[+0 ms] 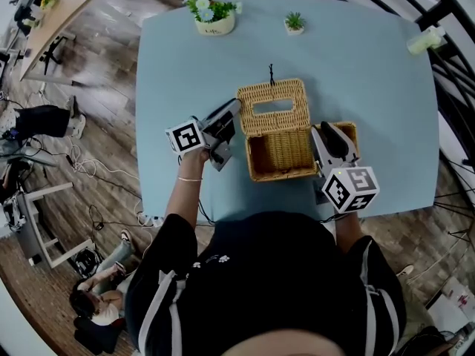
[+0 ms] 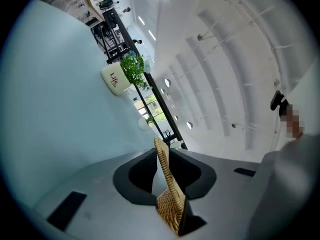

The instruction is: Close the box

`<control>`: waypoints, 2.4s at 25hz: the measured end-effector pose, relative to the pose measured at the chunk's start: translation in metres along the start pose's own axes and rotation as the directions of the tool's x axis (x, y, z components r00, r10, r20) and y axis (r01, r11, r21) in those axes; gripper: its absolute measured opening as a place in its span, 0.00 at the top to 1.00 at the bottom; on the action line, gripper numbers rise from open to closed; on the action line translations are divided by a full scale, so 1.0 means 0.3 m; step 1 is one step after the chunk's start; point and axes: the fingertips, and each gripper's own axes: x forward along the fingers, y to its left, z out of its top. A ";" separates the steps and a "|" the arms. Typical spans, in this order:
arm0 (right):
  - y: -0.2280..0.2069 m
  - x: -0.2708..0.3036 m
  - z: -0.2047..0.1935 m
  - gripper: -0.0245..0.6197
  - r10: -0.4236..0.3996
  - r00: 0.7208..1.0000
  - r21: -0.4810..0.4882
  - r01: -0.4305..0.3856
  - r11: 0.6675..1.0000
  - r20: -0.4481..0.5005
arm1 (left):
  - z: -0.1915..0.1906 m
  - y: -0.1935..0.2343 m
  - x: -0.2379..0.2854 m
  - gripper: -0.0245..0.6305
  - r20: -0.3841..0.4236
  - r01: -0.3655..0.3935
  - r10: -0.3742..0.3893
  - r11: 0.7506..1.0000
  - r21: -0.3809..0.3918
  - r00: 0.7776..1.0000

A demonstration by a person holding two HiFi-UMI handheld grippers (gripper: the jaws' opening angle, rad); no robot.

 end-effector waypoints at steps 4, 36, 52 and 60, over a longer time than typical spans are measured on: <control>-0.001 0.003 0.010 0.79 0.003 1.000 -0.005 -0.003 1.000 0.014 | 0.022 -0.035 -0.005 0.85 0.001 -0.028 0.028 0.990 0.135 1.000; 0.074 0.017 0.166 0.77 0.113 0.987 -0.271 -0.077 0.960 0.118 | -0.032 -0.307 -0.107 0.89 0.007 0.080 -0.111 0.759 0.646 0.994; 0.082 0.002 0.142 0.81 0.266 0.963 -0.298 -0.246 0.922 0.029 | -0.084 -0.359 -0.147 0.88 0.105 -0.014 -0.093 0.677 0.736 0.990; 0.101 -0.055 0.103 0.80 0.245 0.969 -0.320 -0.227 0.920 0.018 | -0.139 -0.379 -0.187 0.88 0.161 -0.087 -0.042 0.694 0.715 0.986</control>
